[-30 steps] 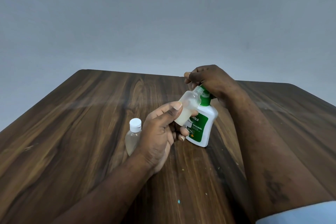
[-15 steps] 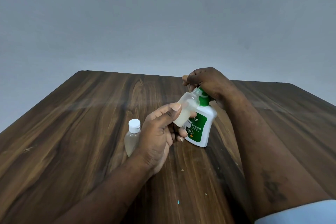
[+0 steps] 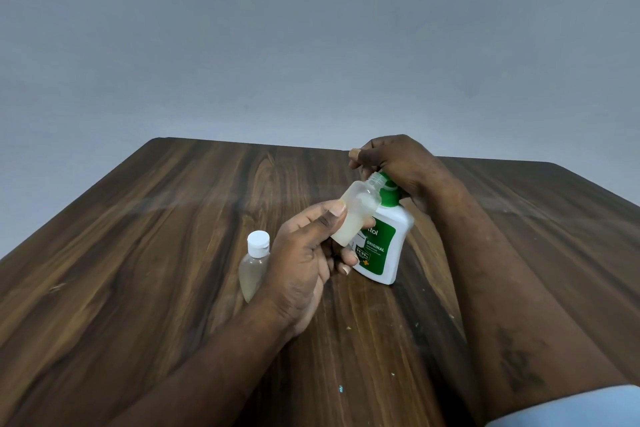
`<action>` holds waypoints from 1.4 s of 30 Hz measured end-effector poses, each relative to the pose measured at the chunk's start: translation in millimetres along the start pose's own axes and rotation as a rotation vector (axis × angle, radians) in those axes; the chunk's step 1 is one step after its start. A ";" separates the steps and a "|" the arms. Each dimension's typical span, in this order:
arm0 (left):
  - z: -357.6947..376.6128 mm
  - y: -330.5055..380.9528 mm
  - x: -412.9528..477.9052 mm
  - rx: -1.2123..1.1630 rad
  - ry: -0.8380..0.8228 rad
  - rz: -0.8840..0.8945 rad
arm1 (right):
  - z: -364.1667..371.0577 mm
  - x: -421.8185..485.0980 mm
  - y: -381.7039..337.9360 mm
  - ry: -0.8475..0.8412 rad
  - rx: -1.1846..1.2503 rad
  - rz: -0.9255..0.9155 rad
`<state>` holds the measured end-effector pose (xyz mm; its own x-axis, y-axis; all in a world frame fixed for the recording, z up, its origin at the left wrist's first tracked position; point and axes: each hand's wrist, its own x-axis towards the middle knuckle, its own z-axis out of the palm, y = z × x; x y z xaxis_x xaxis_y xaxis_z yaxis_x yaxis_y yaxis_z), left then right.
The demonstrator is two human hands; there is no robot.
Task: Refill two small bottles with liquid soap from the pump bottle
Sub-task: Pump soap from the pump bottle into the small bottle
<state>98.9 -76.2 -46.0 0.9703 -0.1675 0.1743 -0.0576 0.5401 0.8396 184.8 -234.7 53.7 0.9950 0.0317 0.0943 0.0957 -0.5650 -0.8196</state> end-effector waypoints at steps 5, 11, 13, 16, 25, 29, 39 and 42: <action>-1.3 -0.7 0.3 0.000 -0.017 0.009 | -1.8 1.0 -1.6 0.017 0.003 -0.004; 0.7 2.7 -2.0 -0.007 -0.022 0.009 | -3.1 1.7 -3.3 0.028 0.005 -0.013; -0.2 1.7 -1.3 -0.004 -0.017 0.013 | -2.2 2.2 -2.0 0.017 -0.001 -0.016; -1.8 -0.4 0.7 0.000 -0.013 0.008 | -1.2 0.5 0.4 0.001 0.046 -0.012; -1.6 -1.6 1.7 -0.016 -0.031 0.005 | -3.5 1.2 -0.7 0.024 0.040 -0.027; -1.6 -1.0 1.3 -0.024 -0.024 0.005 | -3.3 2.6 0.5 0.017 0.057 -0.032; -2.1 -2.8 1.8 -0.010 -0.016 -0.004 | -1.8 2.4 2.7 0.005 0.032 -0.033; -2.0 -2.1 1.4 -0.020 -0.023 0.003 | -3.6 2.4 0.0 0.026 0.052 -0.032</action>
<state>100.8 -75.8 -48.5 0.9646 -0.1843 0.1884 -0.0554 0.5569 0.8287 187.1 -237.6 56.0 0.9905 0.0272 0.1345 0.1289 -0.5205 -0.8441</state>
